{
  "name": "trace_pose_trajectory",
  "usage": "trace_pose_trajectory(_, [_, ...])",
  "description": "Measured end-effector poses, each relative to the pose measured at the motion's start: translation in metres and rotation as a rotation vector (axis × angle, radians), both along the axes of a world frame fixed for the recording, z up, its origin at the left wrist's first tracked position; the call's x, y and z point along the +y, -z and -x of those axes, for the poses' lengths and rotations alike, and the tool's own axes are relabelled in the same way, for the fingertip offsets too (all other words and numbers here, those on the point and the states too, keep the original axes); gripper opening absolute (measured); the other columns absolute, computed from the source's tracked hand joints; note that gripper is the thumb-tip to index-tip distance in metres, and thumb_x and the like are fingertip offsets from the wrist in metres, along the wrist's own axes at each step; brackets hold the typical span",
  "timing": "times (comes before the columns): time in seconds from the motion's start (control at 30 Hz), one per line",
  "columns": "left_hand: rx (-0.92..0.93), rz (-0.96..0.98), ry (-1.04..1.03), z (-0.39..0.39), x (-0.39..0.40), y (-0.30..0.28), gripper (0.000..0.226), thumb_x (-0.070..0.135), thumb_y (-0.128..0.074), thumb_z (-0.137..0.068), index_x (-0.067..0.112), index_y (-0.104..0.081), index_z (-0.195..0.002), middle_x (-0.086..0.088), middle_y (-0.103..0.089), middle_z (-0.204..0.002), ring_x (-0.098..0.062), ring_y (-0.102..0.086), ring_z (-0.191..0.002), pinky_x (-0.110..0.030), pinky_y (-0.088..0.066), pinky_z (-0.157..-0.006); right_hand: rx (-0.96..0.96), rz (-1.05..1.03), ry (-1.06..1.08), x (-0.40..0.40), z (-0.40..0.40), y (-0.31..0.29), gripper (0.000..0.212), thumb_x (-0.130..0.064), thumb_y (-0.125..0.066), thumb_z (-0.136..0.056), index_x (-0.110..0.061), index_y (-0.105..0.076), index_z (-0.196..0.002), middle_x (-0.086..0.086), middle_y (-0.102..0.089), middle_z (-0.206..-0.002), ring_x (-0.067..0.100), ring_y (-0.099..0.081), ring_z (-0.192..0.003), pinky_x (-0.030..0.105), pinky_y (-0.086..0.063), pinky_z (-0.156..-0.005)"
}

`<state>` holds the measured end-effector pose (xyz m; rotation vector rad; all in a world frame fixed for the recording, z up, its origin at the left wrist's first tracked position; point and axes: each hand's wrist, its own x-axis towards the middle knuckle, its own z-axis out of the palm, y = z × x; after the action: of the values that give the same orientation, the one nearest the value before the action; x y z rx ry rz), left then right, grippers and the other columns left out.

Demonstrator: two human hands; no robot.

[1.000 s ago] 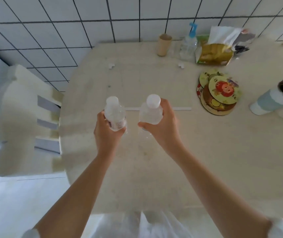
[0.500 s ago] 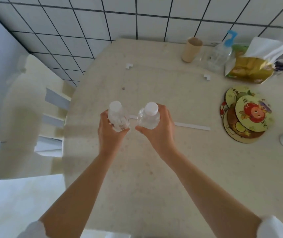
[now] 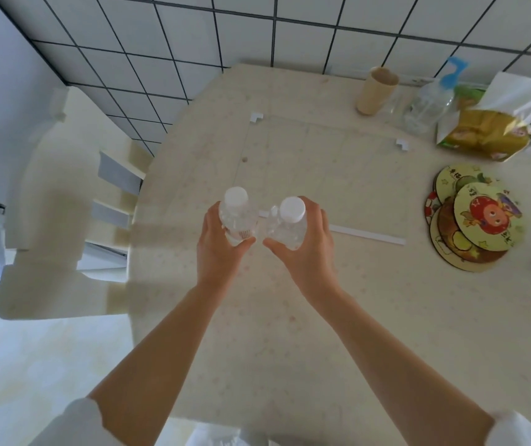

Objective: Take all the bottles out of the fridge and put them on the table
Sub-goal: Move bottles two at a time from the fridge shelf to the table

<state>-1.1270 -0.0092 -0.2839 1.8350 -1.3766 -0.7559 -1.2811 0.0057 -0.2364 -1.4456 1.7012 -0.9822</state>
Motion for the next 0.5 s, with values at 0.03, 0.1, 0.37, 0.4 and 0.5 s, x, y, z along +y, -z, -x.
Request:
trace_pose_trajectory(0.03, [0.028,-0.007,0.009,-0.001,0.0,-0.002,0.082,0.026,-0.089,-0.062,0.023,-0.042,-0.129,0.003,-0.061,-0.121,-0.021,-0.063,-0.104,-0.041,-0.054,-0.085,0.004,-0.005,0.005,0.001,-0.001,-0.001,0.075,-0.025,-0.085,-0.066,-0.038,-0.038,-0.124,-0.01,-0.047,-0.118,-0.013,-0.045,-0.097,0.002,-0.039,-0.077])
trace_pose_trajectory(0.1, [0.112,-0.023,0.025,-0.005,0.001,-0.006,0.078,0.023,-0.088,-0.064,0.023,-0.045,-0.128,0.005,-0.061,-0.121,-0.016,-0.061,-0.107,-0.037,-0.055,-0.088,0.008,-0.018,0.015,0.003,-0.004,-0.002,0.075,-0.025,-0.083,-0.068,-0.034,-0.038,-0.127,-0.006,-0.05,-0.12,-0.003,-0.047,-0.098,0.012,-0.041,-0.081])
trace_pose_trajectory(0.37, [0.202,-0.037,0.108,-0.034,0.016,-0.033,0.058,0.021,-0.077,-0.081,0.02,-0.051,-0.133,0.007,-0.055,-0.133,-0.007,-0.061,-0.106,-0.018,-0.054,-0.078,0.134,-0.069,0.085,0.031,-0.006,-0.011,0.07,-0.024,-0.068,-0.087,-0.009,-0.03,-0.144,0.007,-0.046,-0.141,0.012,-0.046,-0.121,0.019,-0.032,-0.098])
trace_pose_trajectory(0.4, [0.197,-0.032,0.116,-0.037,0.022,-0.036,0.051,0.019,-0.074,-0.084,0.022,-0.053,-0.13,0.008,-0.056,-0.131,-0.006,-0.062,-0.103,-0.017,-0.054,-0.075,0.132,-0.066,0.115,0.038,-0.006,-0.013,0.067,-0.023,-0.066,-0.089,-0.009,-0.031,-0.144,0.007,-0.047,-0.141,0.016,-0.045,-0.126,0.024,-0.034,-0.102])
trace_pose_trajectory(0.5, [0.209,-0.023,0.154,-0.045,0.041,-0.043,0.036,0.016,-0.068,-0.089,0.022,-0.057,-0.122,0.009,-0.06,-0.124,0.002,-0.063,-0.092,-0.009,-0.049,-0.066,0.1,-0.057,0.19,0.062,-0.008,-0.019,0.06,-0.019,-0.063,-0.09,-0.011,-0.035,-0.142,0.006,-0.051,-0.137,0.02,-0.046,-0.128,0.038,-0.039,-0.105])
